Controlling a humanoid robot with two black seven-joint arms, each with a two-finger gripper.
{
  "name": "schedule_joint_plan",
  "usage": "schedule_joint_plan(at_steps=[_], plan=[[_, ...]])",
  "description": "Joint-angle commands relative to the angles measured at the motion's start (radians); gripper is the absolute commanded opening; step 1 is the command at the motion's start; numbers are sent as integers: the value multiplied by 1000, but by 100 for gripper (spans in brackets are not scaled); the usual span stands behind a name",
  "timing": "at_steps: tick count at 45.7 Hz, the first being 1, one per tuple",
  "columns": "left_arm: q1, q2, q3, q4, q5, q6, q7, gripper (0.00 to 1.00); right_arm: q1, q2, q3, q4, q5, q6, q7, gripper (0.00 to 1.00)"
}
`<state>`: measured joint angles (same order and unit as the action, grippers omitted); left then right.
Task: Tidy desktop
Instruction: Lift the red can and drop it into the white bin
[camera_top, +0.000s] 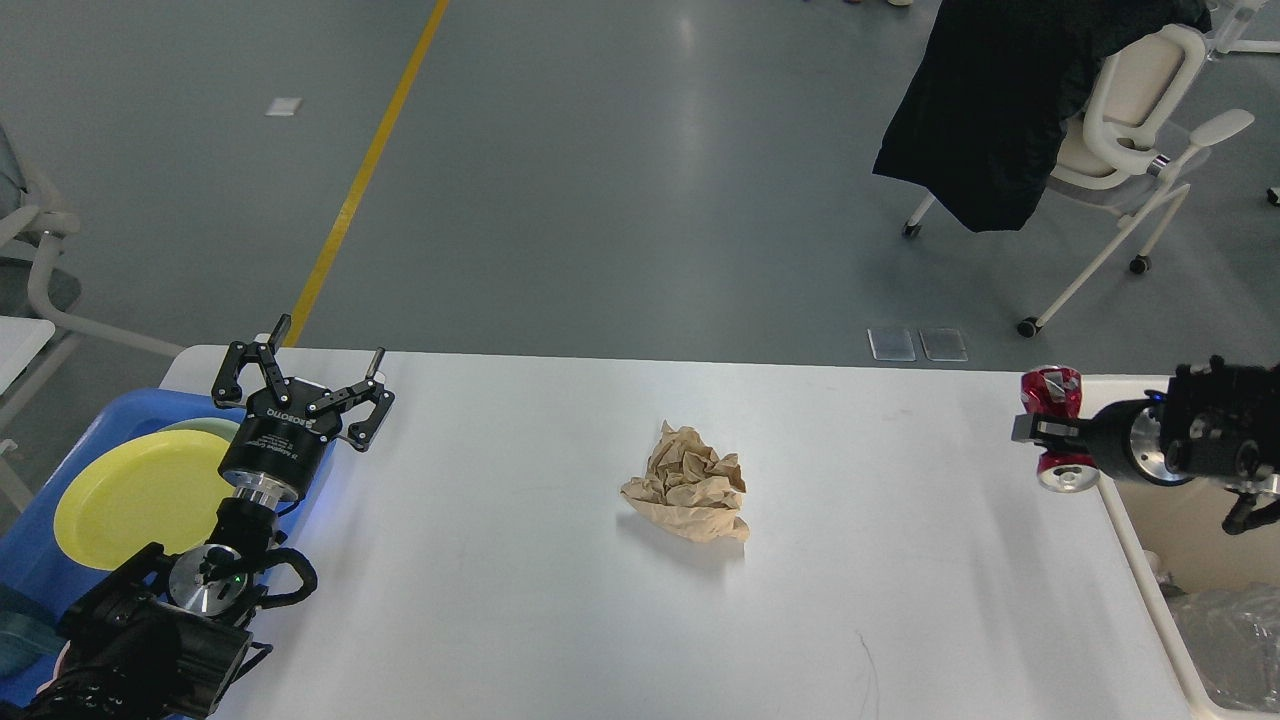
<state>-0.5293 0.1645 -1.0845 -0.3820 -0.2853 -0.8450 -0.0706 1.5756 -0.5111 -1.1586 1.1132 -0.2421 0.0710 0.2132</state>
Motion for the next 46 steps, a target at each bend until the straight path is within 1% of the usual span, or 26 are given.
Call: schedule_joint_plan(at_steps=[1, 7, 10, 14, 21, 23, 28, 33, 37, 41, 46], plan=[[0, 0, 0, 0, 0, 0, 0, 100, 279, 9, 0, 183, 4, 160, 0, 0], [0, 1, 0, 0, 0, 1, 0, 100, 513, 63, 5, 293, 4, 352, -2, 0], [0, 0, 0, 0, 0, 1, 0, 100, 590, 88, 14, 341, 6, 414, -2, 0], [0, 0, 0, 0, 0, 0, 0, 100, 639, 128, 19, 384, 6, 423, -2, 0], [0, 1, 0, 0, 0, 0, 0, 100, 613, 137, 8, 372, 6, 412, -6, 0], [0, 0, 0, 0, 0, 0, 0, 100, 583, 132, -4, 355, 6, 406, -8, 0], [0, 0, 0, 0, 0, 0, 0, 100, 404, 82, -64, 179, 6, 386, -8, 0], [0, 0, 0, 0, 0, 0, 0, 100, 193, 23, -66, -19, 6, 366, -8, 0], [0, 0, 0, 0, 0, 0, 0, 100, 32, -21, -62, -148, 6, 339, -6, 0], [0, 1, 0, 0, 0, 0, 0, 100, -133, -41, -44, -283, 10, 274, -8, 0], [0, 1, 0, 0, 0, 0, 0, 100, -368, -38, -33, -447, 113, 140, -12, 0]])
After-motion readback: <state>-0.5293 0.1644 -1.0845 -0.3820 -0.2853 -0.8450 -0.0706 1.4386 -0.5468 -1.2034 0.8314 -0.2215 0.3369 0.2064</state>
